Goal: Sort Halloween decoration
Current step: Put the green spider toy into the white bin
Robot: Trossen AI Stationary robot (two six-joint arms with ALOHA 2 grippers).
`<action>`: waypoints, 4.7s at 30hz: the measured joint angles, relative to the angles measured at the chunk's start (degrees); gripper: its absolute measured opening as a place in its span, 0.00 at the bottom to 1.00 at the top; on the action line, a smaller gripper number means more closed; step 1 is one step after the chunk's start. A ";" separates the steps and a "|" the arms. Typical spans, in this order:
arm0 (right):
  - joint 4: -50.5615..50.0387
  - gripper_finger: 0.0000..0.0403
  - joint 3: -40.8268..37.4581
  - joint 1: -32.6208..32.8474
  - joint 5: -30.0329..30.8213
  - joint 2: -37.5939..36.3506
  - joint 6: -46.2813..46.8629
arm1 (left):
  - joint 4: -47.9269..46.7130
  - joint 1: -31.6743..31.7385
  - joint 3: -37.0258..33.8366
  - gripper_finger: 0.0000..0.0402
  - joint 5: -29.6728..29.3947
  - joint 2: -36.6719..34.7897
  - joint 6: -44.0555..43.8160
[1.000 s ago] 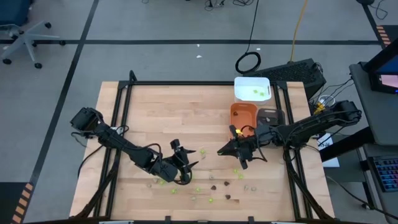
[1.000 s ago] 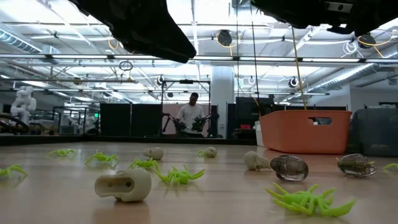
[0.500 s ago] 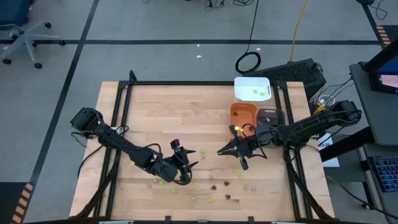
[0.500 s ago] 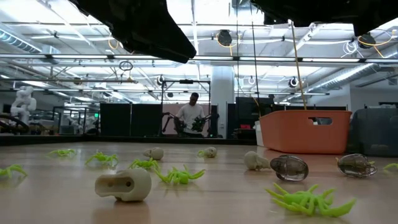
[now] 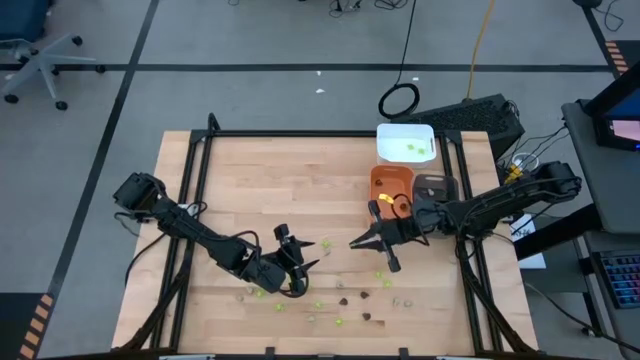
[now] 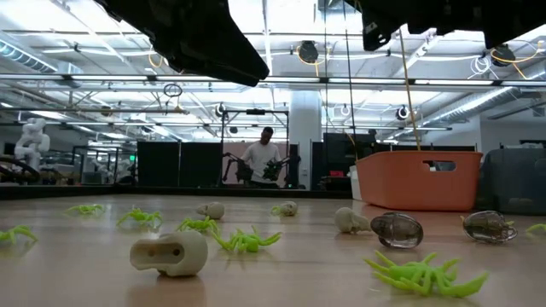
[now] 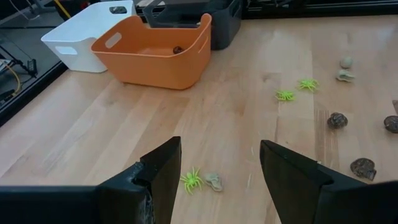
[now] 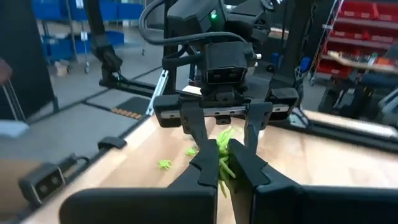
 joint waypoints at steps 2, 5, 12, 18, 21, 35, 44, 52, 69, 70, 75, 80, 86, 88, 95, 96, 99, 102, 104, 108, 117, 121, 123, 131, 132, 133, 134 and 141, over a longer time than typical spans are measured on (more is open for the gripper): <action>0.29 0.00 0.00 -0.05 0.00 0.00 3.39 | 0.00 0.00 0.00 0.54 0.00 0.00 0.00; -0.16 0.00 0.00 -0.63 0.00 -0.36 5.35 | 0.00 0.01 0.00 0.54 0.00 0.00 0.02; -5.83 0.00 0.02 -6.68 0.20 -4.37 9.20 | 0.02 0.02 0.00 0.54 0.00 0.02 -1.97; -15.99 0.00 0.02 -15.66 0.35 -9.11 7.20 | -1.67 0.15 0.00 0.54 -0.03 0.01 -1.96; -22.67 0.00 0.02 -22.08 2.26 -10.62 4.11 | -3.25 0.54 0.00 0.54 -0.26 0.02 -1.90; -27.98 0.00 0.02 -55.98 7.53 -4.81 -4.42 | -6.97 2.91 0.00 0.54 -0.39 0.02 -2.95; -21.01 0.08 0.00 -67.18 7.59 5.71 -3.90 | -7.50 2.86 0.00 0.54 -0.35 0.02 -3.04; -21.11 0.37 0.00 -67.32 12.21 4.55 -2.68 | -7.72 2.86 0.00 0.54 0.32 0.02 -4.74; -36.65 0.49 -8.24 -39.75 -4.89 -28.92 2.44 | -6.92 5.49 0.00 0.54 7.79 0.40 -8.50; -36.63 0.49 -9.26 -36.73 -2.44 -29.97 1.70 | -6.07 6.33 0.00 0.54 8.85 0.92 -7.92; -34.14 0.47 -13.39 -24.85 4.41 -32.62 0.79 | -5.55 10.25 0.00 0.54 14.90 4.39 -7.37; -33.16 0.47 -15.24 -15.51 6.11 -32.76 0.18 | -3.85 12.74 0.00 0.54 17.44 7.65 -7.14; -31.68 0.46 -15.43 -6.41 9.96 -32.68 -1.96 | -2.29 15.78 0.00 0.54 21.70 11.36 -3.51; -30.19 0.46 -15.43 -4.07 10.76 -32.49 -2.05 | -0.68 16.63 0.00 0.54 23.51 12.56 -2.55; -26.46 0.46 -15.43 1.65 10.80 -28.92 -3.26 | 1.78 18.11 0.07 0.48 26.40 14.95 0.83; -26.35 0.46 -15.43 2.15 10.82 -28.23 -3.34 | 1.87 18.17 0.09 0.45 26.70 15.16 1.56; -25.59 0.46 -15.43 3.22 11.02 -25.97 -3.34 | 2.59 18.20 0.20 0.33 27.70 15.76 3.93; -23.87 0.46 -15.43 3.96 11.04 -23.62 -3.34 | 3.73 18.21 0.21 0.19 28.57 16.31 5.89; -22.67 0.46 -15.43 4.38 11.04 -22.16 -3.34 | 4.31 18.25 0.22 0.08 28.87 16.59 6.21; -20.69 0.46 -15.43 4.52 11.05 -19.29 -3.20 | 5.66 18.58 0.18 0.02 28.84 16.70 6.18; -16.59 0.46 -15.41 4.72 15.04 -12.44 -5.71 | 7.87 18.84 2.70 0.00 27.27 13.71 6.28; -13.37 0.46 -15.41 4.72 15.04 -8.37 -11.50 | 10.96 18.82 3.58 0.00 27.27 13.49 6.48; -10.88 0.46 -15.41 4.72 15.06 -5.79 -14.74 | 14.37 18.82 4.22 0.00 27.87 13.32 6.19; 4.69 0.46 -15.41 4.72 24.13 4.30 -25.52 | 24.22 18.44 4.68 0.00 31.00 13.31 1.49; 5.82 0.46 -15.41 4.68 24.50 5.09 -26.92 | 24.58 18.31 4.68 0.00 31.48 13.31 1.28; 6.73 0.46 -15.41 4.70 24.48 5.81 -28.10 | 24.82 18.18 4.68 0.00 31.57 13.31 0.57; 7.99 0.46 -15.41 4.70 24.44 6.41 -28.92 | 25.10 18.12 4.68 0.00 31.65 13.31 0.02; 14.74 0.40 -15.34 6.02 23.69 8.89 -33.79 | 25.75 17.38 4.68 0.00 31.76 13.31 -2.89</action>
